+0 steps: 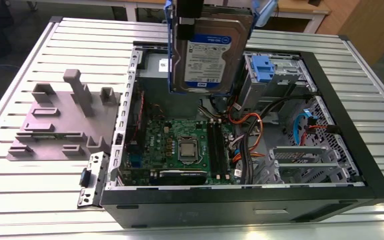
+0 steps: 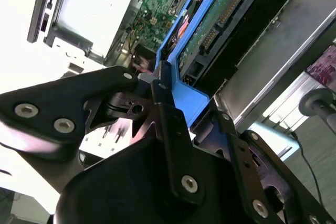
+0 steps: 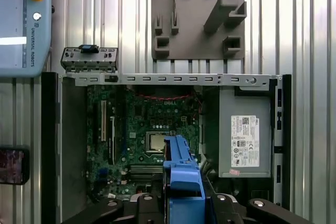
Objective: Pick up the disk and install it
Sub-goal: 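Pick up the disk, then insert the disk into the insertion slot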
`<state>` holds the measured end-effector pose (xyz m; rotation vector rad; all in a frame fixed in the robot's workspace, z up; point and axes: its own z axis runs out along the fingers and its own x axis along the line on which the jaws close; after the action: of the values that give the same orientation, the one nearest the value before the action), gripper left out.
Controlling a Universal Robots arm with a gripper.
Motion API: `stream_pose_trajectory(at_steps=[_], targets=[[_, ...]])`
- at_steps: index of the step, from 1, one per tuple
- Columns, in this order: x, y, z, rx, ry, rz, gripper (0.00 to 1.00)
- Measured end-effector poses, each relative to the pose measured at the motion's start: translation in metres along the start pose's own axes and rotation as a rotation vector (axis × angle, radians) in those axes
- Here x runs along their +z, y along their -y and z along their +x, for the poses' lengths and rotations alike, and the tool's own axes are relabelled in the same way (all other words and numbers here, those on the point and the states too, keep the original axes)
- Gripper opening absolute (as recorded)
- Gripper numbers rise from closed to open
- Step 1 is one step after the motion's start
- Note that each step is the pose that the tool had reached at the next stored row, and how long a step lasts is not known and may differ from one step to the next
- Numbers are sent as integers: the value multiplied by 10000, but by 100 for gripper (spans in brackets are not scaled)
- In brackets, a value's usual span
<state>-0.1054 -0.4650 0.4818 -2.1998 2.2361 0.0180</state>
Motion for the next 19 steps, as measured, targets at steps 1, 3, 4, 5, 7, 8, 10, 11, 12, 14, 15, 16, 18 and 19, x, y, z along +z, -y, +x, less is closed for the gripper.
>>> stream_pose_trajectory(at_steps=[1, 3, 4, 5, 7, 8, 10, 11, 12, 14, 15, 16, 18, 19], targets=[[3, 17, 0, -1, 0, 0, 36], [8, 40, 0, -1, 0, 0, 36], [11, 53, -1, 0, -2, 0, 36], [12, 68, -1, 0, -7, -1, 36], [16, 87, -1, -1, -7, 7, 36], [17, 93, -1, -1, -8, 13, 36], [19, 101, -2, -1, -9, 20, 36], [19, 101, -1, 1, -10, 21, 36], [20, 102, -2, -1, -10, 21, 36], [20, 102, -2, -1, -9, 22, 36], [19, 102, -2, -1, -10, 22, 36], [19, 102, -1, -1, -10, 22, 36], [19, 102, 1, 0, -11, 22, 36], [20, 102, 4, 0, -9, 23, 36]])
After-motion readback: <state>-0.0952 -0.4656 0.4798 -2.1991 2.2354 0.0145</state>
